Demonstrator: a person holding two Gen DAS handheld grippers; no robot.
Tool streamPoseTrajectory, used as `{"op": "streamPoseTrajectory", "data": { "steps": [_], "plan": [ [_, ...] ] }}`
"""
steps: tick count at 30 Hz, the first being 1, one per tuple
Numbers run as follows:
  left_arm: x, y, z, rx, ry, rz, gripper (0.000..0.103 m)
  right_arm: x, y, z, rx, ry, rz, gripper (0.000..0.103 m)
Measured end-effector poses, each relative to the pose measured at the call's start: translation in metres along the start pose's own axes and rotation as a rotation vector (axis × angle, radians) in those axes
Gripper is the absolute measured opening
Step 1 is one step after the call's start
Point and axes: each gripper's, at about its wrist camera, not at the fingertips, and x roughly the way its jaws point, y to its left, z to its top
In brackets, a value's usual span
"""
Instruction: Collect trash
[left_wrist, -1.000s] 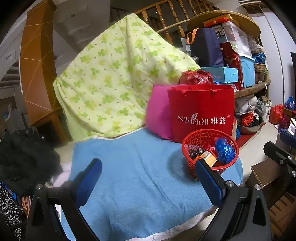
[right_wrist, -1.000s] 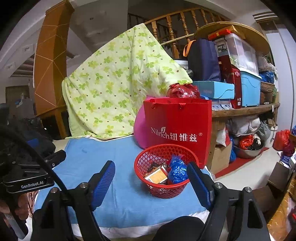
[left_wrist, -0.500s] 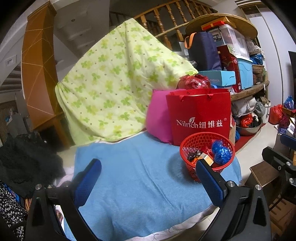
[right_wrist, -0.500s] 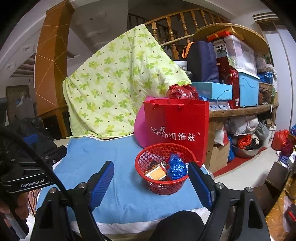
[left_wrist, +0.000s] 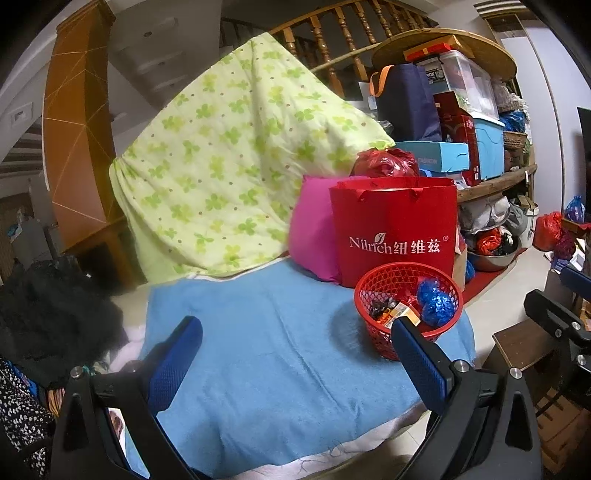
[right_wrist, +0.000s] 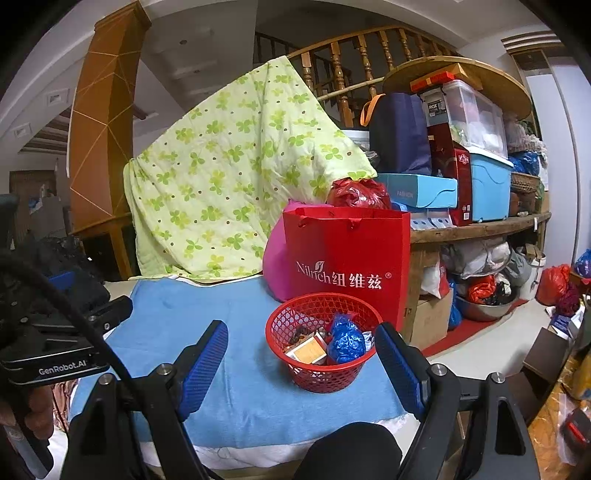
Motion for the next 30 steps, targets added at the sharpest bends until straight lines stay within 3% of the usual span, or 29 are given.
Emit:
{"op": "streamPoseTrajectory", "data": {
  "steps": [30],
  "plan": [
    [-0.0028,0.0042,0.0018,0.002,0.001,-0.010,0.102,-0.0047,-0.0042,0.0048,0.006,-0.004,-0.013,0.084]
  ]
}}
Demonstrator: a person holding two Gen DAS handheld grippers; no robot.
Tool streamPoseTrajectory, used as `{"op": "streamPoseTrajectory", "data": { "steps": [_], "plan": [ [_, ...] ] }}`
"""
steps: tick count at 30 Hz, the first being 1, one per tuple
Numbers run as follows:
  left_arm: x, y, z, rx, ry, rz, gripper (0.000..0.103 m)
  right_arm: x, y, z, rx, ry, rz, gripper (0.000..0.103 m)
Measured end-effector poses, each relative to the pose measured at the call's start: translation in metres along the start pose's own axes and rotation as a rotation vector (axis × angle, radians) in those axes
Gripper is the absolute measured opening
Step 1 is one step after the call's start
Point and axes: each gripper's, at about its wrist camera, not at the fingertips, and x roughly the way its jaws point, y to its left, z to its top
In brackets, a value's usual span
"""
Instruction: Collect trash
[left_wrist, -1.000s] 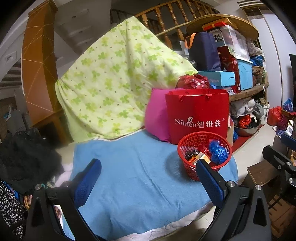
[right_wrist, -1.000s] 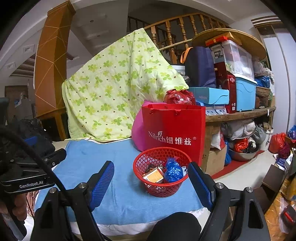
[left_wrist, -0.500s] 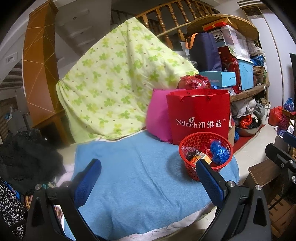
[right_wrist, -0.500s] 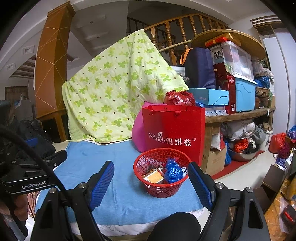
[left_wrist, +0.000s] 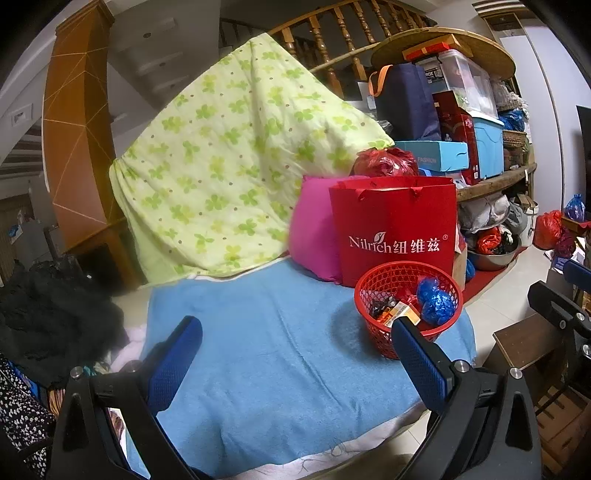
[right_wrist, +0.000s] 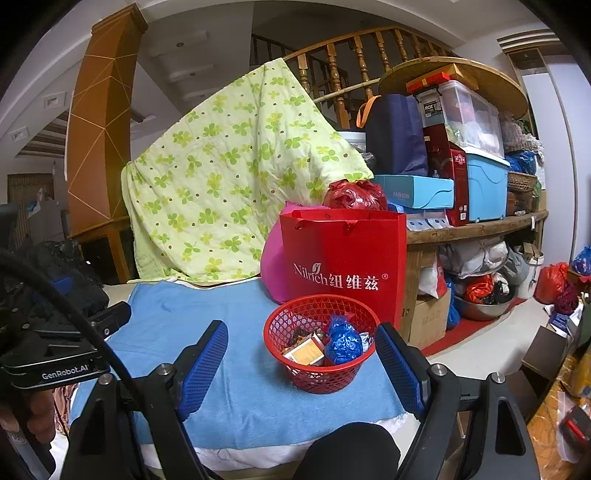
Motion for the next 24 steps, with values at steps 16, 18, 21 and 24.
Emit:
{"op": "streamPoseTrajectory", "data": {
  "steps": [16,18,21,24],
  "plan": [
    [-0.0013,0.0007,0.0015,0.004,0.005,-0.003,0.102,-0.0033,-0.0002,0.0009,0.001,-0.009,-0.011,0.084],
    [-0.0012,0.0008,0.0014,0.003,0.005,-0.005,0.102,-0.0031,-0.0004,0.0009,0.000,-0.009,-0.011,0.084],
    [-0.0013,0.0005,0.0013,0.008,0.005,-0.002,0.102,-0.0032,-0.0004,0.0008,0.002,-0.009,-0.011,0.084],
    [-0.0014,0.0005,0.0013,0.006,0.006,-0.004,0.102,-0.0025,-0.0008,0.0013,0.003,-0.009,-0.012,0.084]
  ]
}}
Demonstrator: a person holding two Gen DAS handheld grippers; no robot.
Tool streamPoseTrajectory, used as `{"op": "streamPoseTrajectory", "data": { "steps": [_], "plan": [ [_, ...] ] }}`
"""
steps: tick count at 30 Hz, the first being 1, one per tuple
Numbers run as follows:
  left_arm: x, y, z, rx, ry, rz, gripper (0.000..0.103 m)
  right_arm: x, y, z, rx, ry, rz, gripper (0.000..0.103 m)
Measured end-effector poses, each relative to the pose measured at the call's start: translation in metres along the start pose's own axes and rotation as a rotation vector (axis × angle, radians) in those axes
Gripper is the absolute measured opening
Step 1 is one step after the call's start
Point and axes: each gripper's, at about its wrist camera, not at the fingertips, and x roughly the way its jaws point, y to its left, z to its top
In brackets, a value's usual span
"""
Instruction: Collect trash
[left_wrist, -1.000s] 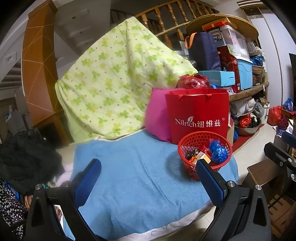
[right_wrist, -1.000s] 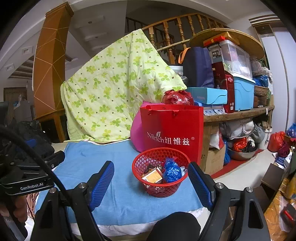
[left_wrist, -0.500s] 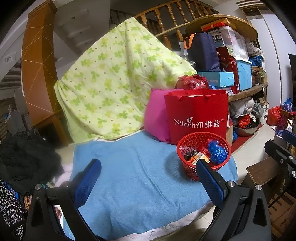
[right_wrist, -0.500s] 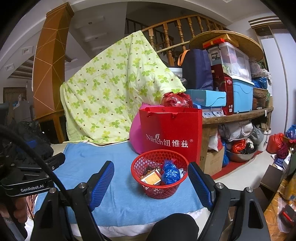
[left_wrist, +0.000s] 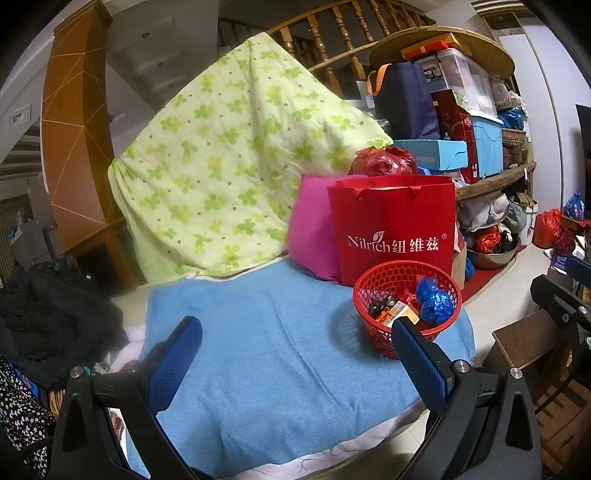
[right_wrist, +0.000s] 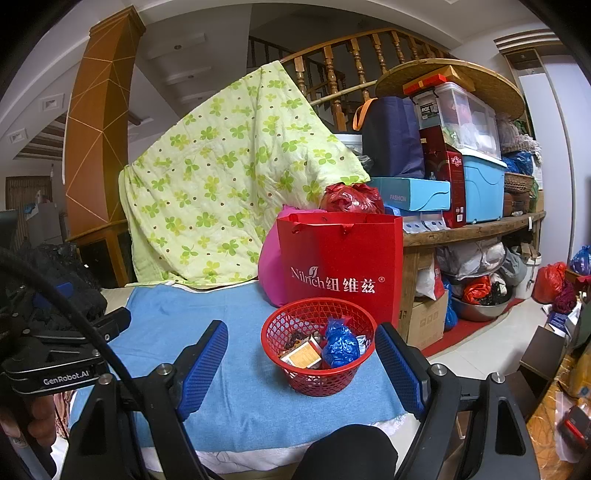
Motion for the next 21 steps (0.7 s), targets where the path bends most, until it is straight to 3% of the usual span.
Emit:
{"op": "streamPoseTrajectory", "data": {
  "steps": [21],
  "plan": [
    [0.0051,0.0003,-0.0044,0.001,0.009,0.001,0.102,-0.0021,0.0031,0.0022,-0.013,-0.008,-0.005,0.084]
  ]
}}
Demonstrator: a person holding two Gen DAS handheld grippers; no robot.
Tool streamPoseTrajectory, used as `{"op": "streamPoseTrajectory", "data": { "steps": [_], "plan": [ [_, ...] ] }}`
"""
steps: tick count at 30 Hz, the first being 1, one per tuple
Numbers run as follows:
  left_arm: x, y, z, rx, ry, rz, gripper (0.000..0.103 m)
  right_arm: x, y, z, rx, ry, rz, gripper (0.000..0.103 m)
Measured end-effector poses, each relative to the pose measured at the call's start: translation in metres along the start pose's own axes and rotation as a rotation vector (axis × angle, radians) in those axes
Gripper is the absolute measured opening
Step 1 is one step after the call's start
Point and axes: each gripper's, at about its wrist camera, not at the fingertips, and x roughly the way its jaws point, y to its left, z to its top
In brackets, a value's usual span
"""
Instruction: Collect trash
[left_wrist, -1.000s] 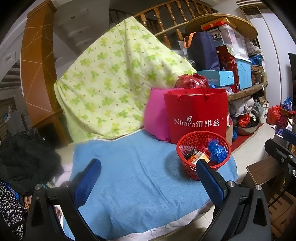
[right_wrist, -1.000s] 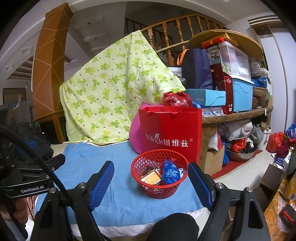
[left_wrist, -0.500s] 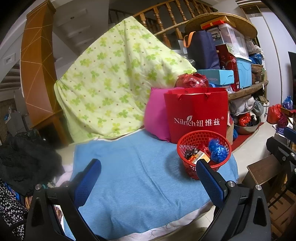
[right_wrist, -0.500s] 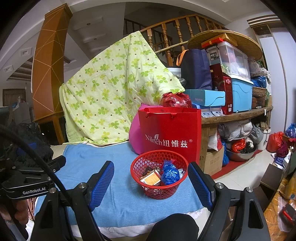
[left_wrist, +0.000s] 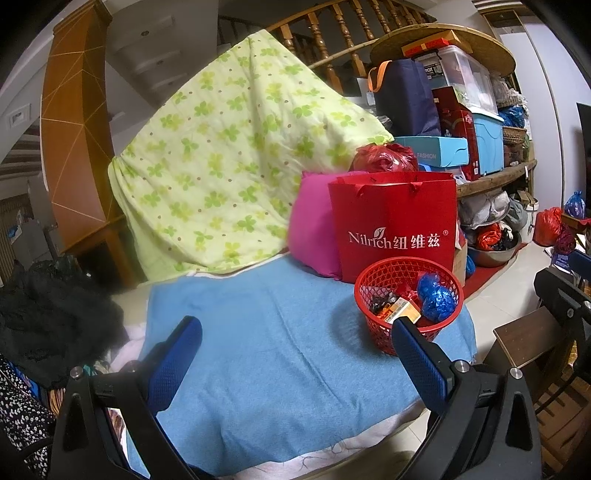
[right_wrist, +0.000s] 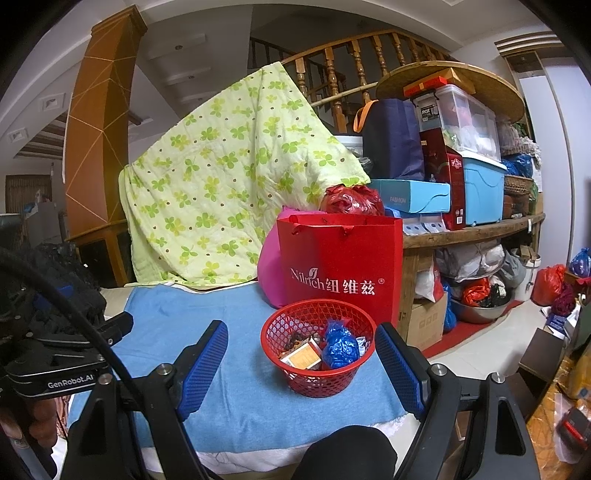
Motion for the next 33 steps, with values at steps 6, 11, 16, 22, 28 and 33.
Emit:
{"op": "streamPoseTrajectory", "data": {
  "steps": [6,11,16,22,28,33],
  "plan": [
    [0.0002,0.0003,-0.0003,-0.002,0.001,0.001,0.102,0.0005,0.0018,0.0003,-0.002,0.001,-0.001,0.084],
    [0.0030,-0.0002,-0.0032,-0.002,0.007,0.003,0.102,0.0005,0.0035,-0.0005,-0.001,0.004,0.002,0.084],
    [0.0044,-0.0013,-0.0041,-0.003,0.010,0.002,0.102,0.0011,0.0040,-0.0017,0.000,0.005,0.002,0.084],
    [0.0045,-0.0015,-0.0053,-0.003,0.010,-0.002,0.102,0.0014,0.0035,-0.0023,0.001,-0.001,0.002,0.084],
    [0.0047,-0.0022,-0.0048,-0.003,0.010,0.000,0.102,0.0017,0.0030,-0.0025,0.002,-0.002,0.001,0.084],
    [0.0060,-0.0051,-0.0045,-0.002,0.015,-0.001,0.102,0.0017,0.0037,-0.0030,0.003,0.004,0.001,0.084]
  ]
}}
